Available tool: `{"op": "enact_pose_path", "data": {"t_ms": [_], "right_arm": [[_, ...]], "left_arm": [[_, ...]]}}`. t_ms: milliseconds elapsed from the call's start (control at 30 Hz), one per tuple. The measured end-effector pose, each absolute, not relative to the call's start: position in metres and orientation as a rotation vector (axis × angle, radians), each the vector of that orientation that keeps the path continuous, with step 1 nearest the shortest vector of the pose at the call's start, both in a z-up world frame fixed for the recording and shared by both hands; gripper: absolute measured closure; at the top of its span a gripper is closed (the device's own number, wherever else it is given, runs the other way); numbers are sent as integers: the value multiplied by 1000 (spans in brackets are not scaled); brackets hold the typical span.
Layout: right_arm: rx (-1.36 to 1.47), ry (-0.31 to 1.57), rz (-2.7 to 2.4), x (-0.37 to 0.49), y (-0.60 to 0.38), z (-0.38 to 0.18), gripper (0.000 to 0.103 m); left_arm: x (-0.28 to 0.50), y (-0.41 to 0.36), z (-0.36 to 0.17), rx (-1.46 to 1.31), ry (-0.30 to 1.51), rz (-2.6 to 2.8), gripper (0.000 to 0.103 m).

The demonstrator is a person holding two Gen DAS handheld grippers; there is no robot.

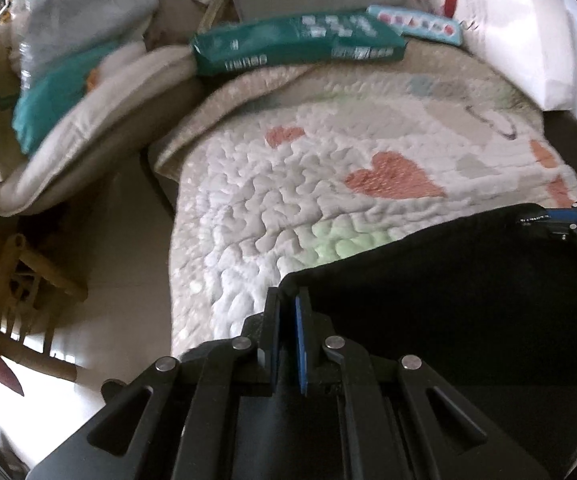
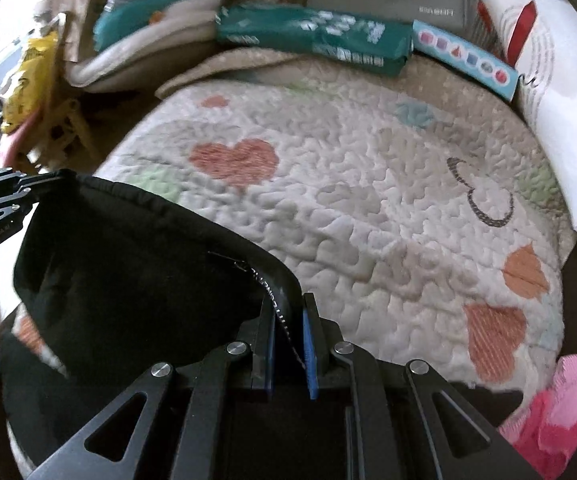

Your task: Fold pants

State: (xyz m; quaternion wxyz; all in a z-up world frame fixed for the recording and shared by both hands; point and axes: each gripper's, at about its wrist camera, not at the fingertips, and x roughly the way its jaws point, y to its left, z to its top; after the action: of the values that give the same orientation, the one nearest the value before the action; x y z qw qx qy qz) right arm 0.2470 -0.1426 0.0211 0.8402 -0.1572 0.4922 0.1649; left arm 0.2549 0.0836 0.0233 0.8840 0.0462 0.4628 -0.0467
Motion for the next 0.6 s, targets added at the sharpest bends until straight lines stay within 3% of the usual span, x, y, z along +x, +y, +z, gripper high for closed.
{"op": "enact_pose_path", "data": {"t_ms": [133, 600], "right_arm": [[-323, 1082, 323, 282, -148, -7, 90], [-232, 1077, 345, 303, -162, -27, 90]], "left_arm": [[279, 76, -5, 125, 996, -94, 96], [286, 77, -3, 99, 955, -100, 96]]}}
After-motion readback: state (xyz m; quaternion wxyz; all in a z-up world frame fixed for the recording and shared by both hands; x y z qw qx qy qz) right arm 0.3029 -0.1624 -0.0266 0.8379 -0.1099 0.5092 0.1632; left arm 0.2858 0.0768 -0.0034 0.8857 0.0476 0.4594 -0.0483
